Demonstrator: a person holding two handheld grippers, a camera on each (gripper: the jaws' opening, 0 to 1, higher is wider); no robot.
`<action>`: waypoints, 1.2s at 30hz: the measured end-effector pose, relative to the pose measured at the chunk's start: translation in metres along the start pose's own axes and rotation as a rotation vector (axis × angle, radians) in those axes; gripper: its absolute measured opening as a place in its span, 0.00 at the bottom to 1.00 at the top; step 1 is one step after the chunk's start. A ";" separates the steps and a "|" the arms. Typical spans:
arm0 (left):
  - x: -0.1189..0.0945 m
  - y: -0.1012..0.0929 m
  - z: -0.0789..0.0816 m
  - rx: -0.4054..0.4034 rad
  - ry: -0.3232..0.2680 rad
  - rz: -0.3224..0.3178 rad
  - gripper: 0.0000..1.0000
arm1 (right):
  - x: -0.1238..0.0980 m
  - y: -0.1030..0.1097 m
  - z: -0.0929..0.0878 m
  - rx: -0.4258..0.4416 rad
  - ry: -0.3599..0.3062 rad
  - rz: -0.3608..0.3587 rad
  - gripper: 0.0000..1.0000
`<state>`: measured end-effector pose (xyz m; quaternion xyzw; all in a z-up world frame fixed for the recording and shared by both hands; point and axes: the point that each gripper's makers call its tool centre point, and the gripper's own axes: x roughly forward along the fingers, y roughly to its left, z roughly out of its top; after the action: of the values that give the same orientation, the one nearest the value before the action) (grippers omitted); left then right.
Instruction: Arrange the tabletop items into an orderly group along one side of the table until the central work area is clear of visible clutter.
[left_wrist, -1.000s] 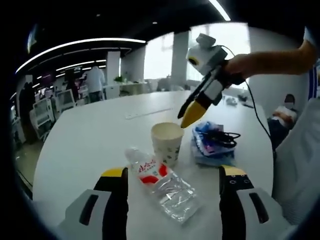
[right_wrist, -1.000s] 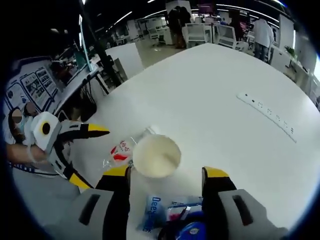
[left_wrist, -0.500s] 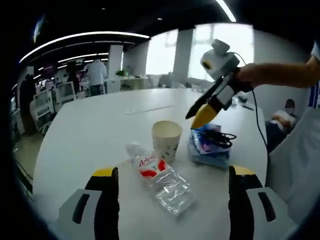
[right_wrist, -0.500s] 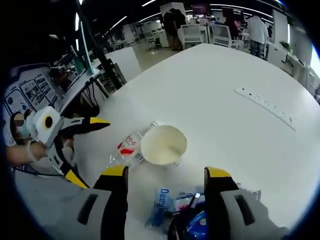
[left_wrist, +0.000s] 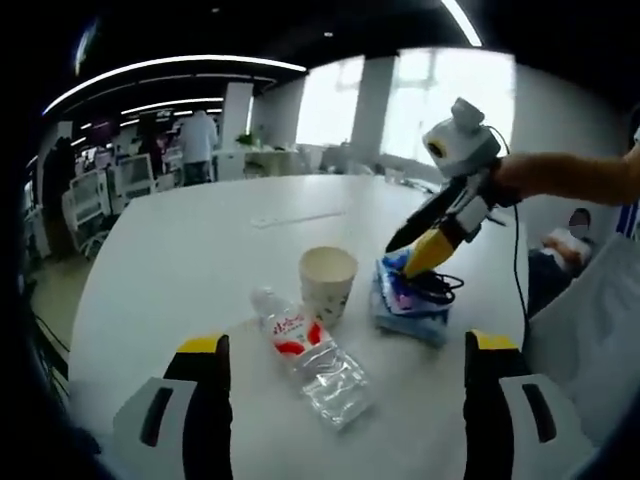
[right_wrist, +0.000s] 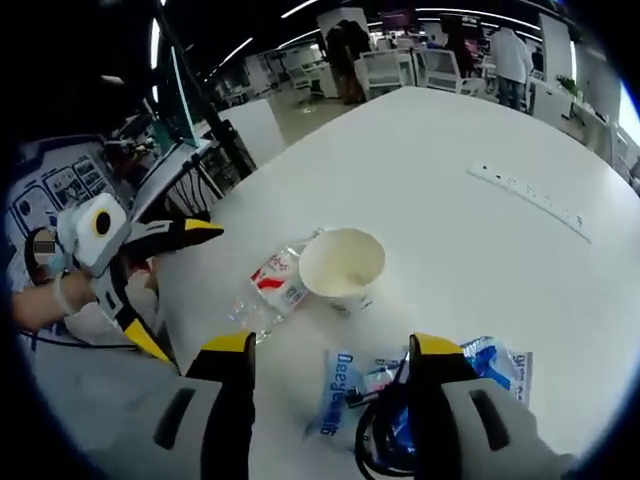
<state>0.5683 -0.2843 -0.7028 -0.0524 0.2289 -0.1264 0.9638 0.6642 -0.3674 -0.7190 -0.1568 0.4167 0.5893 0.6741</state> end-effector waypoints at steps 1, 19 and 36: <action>0.000 0.000 0.000 0.005 0.008 0.003 0.95 | -0.001 0.000 -0.001 0.001 0.000 0.001 0.59; -0.013 -0.010 0.007 0.034 0.058 0.051 0.93 | -0.012 0.014 -0.021 -0.010 -0.015 0.062 0.60; -0.015 -0.001 0.000 0.039 0.058 -0.104 0.92 | 0.005 0.046 -0.016 0.106 -0.067 -0.015 0.59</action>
<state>0.5554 -0.2812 -0.6963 -0.0419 0.2513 -0.1825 0.9496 0.6158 -0.3631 -0.7197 -0.1039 0.4234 0.5664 0.6994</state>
